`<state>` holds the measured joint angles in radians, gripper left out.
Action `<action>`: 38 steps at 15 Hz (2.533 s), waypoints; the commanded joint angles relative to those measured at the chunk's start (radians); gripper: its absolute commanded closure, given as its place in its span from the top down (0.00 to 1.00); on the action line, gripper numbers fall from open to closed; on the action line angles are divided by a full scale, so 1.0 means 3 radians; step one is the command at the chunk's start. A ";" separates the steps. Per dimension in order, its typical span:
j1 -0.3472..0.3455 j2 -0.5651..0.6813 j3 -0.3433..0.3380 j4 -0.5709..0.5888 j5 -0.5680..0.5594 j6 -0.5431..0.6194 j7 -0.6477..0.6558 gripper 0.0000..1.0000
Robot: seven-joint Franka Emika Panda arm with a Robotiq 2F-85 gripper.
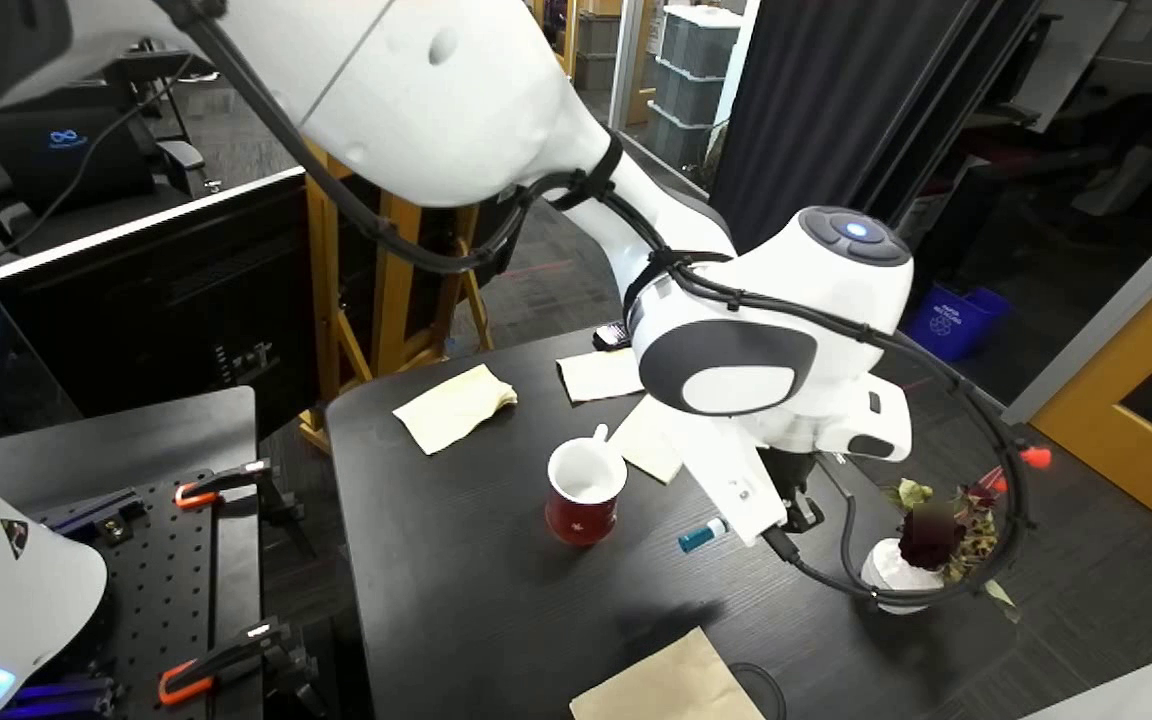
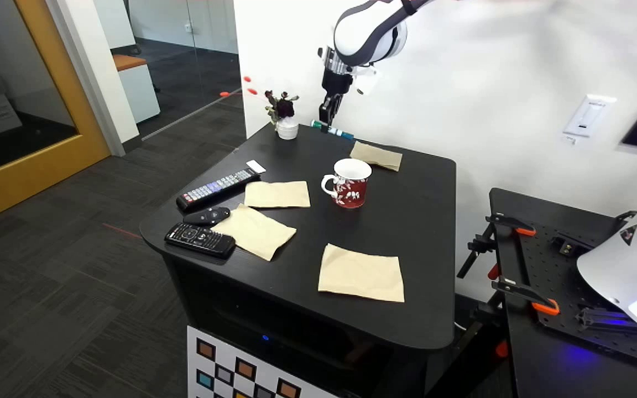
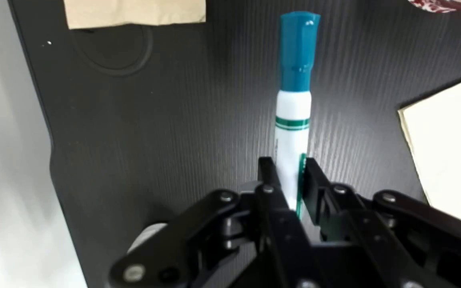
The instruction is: Pick the marker and put it in the cup
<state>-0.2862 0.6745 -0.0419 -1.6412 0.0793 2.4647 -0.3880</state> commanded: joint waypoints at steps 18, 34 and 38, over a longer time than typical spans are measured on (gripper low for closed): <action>0.0561 -0.0841 0.0057 -0.0456 -0.0233 -0.0469 0.0379 0.21; 0.1143 -0.0889 -0.0307 -0.0952 -0.0694 0.0346 0.2367 0.05; 0.1744 -0.0867 -0.0894 -0.1102 -0.1095 0.0624 0.3425 0.05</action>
<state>0.1093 0.4283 -0.1827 -1.9279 -0.1770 2.5976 0.4437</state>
